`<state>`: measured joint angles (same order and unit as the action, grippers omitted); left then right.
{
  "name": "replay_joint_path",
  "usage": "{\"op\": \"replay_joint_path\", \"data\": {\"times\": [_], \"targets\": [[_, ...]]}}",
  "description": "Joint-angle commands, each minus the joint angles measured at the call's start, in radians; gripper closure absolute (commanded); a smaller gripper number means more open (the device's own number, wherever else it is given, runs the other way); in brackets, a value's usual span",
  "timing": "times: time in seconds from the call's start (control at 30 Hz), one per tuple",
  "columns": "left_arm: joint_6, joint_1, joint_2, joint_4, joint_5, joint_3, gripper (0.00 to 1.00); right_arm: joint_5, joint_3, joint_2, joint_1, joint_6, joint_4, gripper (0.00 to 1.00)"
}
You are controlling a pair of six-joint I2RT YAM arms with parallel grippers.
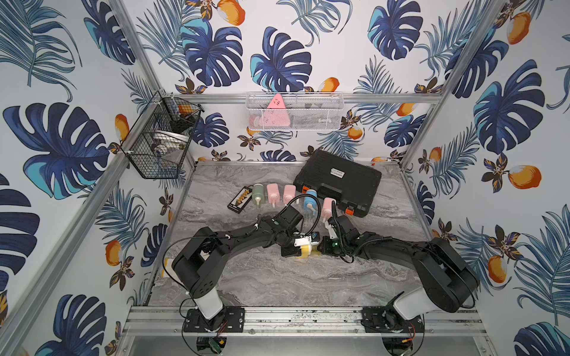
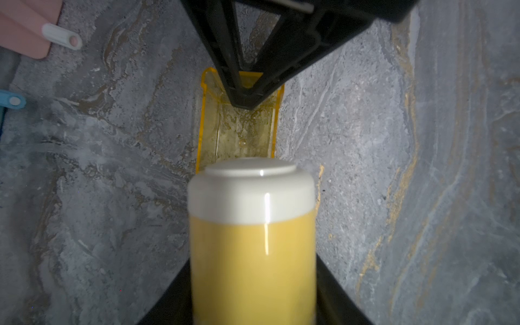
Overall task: Put the tray back into the pencil sharpener
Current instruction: Close the container of the pencil sharpener.
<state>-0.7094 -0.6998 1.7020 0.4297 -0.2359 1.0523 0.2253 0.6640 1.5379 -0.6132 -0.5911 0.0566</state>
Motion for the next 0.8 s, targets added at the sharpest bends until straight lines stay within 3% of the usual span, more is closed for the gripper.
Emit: {"op": "replay_joint_path", "data": {"times": [0.0, 0.77], "targets": [[-0.029, 0.0, 0.013, 0.008, 0.044, -0.009, 0.55, -0.012, 0.006, 0.004, -0.002, 0.022, 0.024, 0.81], [-0.035, 0.0, 0.001, -0.011, 0.046, -0.02, 0.54, 0.01, 0.008, -0.013, -0.002, 0.075, 0.03, 0.84]]}}
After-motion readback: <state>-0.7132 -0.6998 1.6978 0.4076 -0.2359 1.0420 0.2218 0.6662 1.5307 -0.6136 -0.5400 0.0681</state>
